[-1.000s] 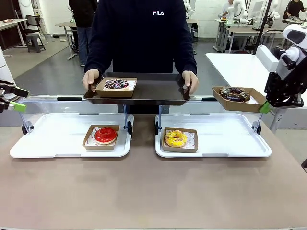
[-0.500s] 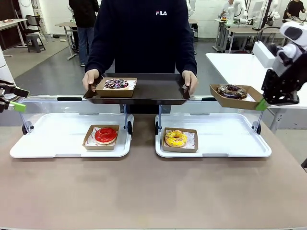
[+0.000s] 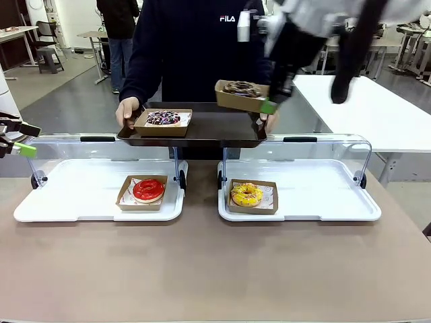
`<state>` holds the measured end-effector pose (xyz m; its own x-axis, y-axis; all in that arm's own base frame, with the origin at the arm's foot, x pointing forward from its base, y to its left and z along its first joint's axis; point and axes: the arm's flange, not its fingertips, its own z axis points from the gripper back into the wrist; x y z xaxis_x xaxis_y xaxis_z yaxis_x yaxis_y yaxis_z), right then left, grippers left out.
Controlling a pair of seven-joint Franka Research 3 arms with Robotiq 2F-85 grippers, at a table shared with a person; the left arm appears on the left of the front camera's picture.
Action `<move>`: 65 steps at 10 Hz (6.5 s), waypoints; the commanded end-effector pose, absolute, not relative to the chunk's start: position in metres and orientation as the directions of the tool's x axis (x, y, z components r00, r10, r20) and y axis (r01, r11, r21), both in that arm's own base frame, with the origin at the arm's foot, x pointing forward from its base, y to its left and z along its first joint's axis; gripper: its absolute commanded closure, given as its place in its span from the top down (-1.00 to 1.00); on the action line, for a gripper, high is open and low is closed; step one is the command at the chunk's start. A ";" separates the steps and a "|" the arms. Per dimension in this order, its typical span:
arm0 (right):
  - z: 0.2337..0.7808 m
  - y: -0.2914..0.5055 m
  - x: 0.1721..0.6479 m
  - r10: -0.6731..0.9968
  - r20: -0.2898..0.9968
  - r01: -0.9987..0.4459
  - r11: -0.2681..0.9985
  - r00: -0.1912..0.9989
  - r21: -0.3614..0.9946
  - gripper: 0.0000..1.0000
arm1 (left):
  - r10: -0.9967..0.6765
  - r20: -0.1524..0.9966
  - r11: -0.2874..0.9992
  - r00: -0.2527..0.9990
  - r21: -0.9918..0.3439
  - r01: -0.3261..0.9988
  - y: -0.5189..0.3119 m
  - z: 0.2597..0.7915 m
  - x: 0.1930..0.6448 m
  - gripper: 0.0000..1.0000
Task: Provide the desired donut to the person.
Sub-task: Place the picked Paper togo box onto the Handle tray extended by the person.
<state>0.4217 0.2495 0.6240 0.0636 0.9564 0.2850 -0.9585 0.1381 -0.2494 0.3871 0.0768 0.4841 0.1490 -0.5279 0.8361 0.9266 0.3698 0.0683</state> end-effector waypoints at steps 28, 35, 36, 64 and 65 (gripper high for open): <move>0.549 0.282 0.550 0.980 0.199 -0.988 0.054 0.024 -0.148 1.00 | -0.524 0.839 0.371 0.148 0.068 0.926 0.078 0.484 0.386 1.00; 0.549 0.282 0.550 0.980 0.199 -0.988 0.054 0.024 -0.148 1.00 | -0.524 0.839 0.371 0.148 0.068 0.926 0.078 0.484 0.386 1.00; 0.549 0.282 0.550 0.980 0.199 -0.988 0.054 0.024 -0.148 1.00 | -0.524 0.839 0.371 0.148 0.068 0.926 0.078 0.484 0.386 1.00; 0.550 -0.043 0.418 0.590 0.803 -0.936 0.324 0.083 -0.141 1.00 | -0.524 0.839 0.371 0.148 0.068 0.926 0.078 0.484 0.386 1.00; 0.551 -0.045 0.417 0.582 0.809 -0.932 0.335 0.087 -0.141 1.00 | -0.524 0.839 0.371 0.148 0.068 0.926 0.078 0.484 0.386 1.00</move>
